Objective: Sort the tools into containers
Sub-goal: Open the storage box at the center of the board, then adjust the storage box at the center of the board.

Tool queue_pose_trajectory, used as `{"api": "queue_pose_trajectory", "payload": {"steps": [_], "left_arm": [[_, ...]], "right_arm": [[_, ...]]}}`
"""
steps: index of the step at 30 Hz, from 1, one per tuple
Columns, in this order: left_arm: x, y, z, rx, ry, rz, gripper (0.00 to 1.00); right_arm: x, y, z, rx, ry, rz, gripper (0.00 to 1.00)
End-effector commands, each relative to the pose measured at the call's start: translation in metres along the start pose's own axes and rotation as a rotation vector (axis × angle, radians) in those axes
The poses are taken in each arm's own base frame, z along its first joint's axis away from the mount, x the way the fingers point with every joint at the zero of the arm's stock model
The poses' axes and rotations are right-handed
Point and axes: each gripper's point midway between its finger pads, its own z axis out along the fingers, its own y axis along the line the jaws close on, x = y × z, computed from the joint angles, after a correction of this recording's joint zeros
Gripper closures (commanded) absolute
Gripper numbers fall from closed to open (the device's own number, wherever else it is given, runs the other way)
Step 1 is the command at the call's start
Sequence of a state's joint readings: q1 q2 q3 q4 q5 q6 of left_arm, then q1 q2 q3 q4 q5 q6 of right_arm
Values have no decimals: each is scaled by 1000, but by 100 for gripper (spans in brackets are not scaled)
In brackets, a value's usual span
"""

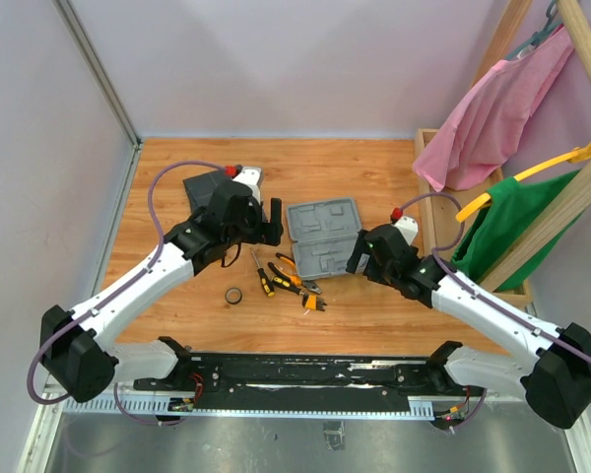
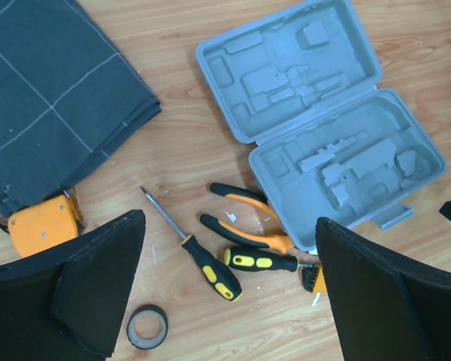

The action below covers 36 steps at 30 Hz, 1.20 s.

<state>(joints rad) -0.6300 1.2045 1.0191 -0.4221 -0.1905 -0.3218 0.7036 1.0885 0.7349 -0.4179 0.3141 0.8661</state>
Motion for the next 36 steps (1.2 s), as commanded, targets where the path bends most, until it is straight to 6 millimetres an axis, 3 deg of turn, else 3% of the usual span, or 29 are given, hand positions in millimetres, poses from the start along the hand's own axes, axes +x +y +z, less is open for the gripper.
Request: {"api": "queue_pose_trajectory", "payload": {"steps": [1, 13, 25, 36], "left_arm": [[-11, 5, 2, -33, -6, 53, 1], [-1, 11, -3, -26, -28, 85, 1], [6, 10, -2, -16, -10, 76, 1], [10, 7, 1, -7, 5, 71, 1]], "right_arm": [[4, -10, 9, 98, -15, 280, 0], [33, -5, 40, 159, 70, 481, 22], [17, 3, 64, 177, 54, 532, 35], [18, 1, 78, 167, 79, 548, 72]]}}
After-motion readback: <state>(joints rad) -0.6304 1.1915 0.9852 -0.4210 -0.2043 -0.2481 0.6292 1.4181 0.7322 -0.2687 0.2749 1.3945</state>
